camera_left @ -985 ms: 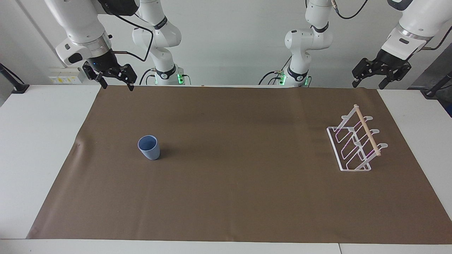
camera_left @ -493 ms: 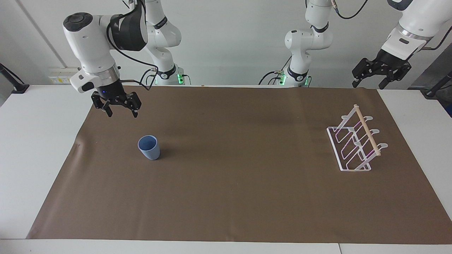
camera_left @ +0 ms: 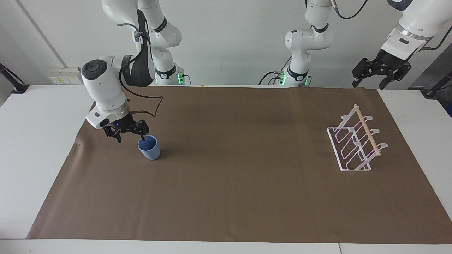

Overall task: Hang cup on cup holder
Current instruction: 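Reach the right gripper to the blue cup and grasp its rim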

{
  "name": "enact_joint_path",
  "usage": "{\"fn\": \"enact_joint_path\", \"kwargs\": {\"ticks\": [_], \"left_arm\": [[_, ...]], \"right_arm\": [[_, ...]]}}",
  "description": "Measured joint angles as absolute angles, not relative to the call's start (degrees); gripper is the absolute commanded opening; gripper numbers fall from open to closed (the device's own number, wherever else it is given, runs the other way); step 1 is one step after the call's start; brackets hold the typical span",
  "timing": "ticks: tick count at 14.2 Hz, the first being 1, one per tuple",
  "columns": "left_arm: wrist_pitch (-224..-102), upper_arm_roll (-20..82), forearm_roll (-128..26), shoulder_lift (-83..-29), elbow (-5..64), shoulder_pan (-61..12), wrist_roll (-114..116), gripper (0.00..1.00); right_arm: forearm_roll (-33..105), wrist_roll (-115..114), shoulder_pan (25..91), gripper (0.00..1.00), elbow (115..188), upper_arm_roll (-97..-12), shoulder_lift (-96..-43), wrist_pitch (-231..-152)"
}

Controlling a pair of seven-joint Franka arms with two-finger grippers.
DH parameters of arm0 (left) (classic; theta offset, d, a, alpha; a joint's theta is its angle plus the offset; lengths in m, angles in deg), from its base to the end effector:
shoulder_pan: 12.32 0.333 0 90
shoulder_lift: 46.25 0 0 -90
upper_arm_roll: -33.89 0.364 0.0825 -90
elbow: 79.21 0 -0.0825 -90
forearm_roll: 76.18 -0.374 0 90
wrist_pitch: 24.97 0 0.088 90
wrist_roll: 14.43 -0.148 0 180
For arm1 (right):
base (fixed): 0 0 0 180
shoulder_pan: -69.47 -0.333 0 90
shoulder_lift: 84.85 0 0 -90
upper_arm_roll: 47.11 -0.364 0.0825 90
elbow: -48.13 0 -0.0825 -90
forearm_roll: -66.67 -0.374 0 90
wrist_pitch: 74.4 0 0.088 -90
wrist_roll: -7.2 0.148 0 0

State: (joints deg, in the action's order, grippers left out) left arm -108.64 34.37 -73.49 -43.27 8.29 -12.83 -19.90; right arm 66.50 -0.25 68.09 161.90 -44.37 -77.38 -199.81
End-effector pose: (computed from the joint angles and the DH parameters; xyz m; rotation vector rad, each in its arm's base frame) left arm 0.5137 -0.0075 0.6695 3.0898 -0.1559 -0.0195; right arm 0.5901 -0.0130 0.4186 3.1259 0.1647 0.1134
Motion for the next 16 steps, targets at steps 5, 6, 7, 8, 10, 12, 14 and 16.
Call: {"fn": "enact_joint_path", "kwargs": {"ticks": [5,6,7,8,10,12,14,16], "left_arm": [[-108.64,34.37,-73.49,-43.27,8.29,-12.83,-19.9,1.0],[-108.64,34.37,-73.49,-43.27,8.29,-12.83,-19.9,1.0],[-108.64,34.37,-73.49,-43.27,8.29,-12.83,-19.9,1.0],[-108.64,34.37,-73.49,-43.27,8.29,-12.83,-19.9,1.0],[-108.64,34.37,-73.49,-43.27,8.29,-12.83,-19.9,1.0],[-108.64,34.37,-73.49,-43.27,8.29,-12.83,-19.9,1.0],[-108.64,34.37,-73.49,-43.27,8.29,-12.83,-19.9,1.0],[-108.64,34.37,-73.49,-43.27,8.29,-12.83,-19.9,1.0]], "right_arm": [[65.62,-1.29,68.24,1.0,167.06,-44.35,-76.79,-206.63],[65.62,-1.46,68.25,0.83,167.32,-44.35,-76.63,-206.95],[65.62,-2.07,68.27,0.53,167.47,-44.35,-76.53,-207.04],[65.6,-2.61,68.29,0.29,167.54,-44.35,-76.49,-207.05],[65.6,-2.95,68.3,0.0,167.58,-44.35,-76.48,-207.04],[65.59,-3.01,68.29,0.0,167.58,-44.36,-76.48,-207.04],[65.54,-3.02,68.29,0.0,167.55,-44.38,-76.48,-206.98],[64.71,-3.02,68.12,0.0,166.73,-44.59,-76.54,-205.75]]}}
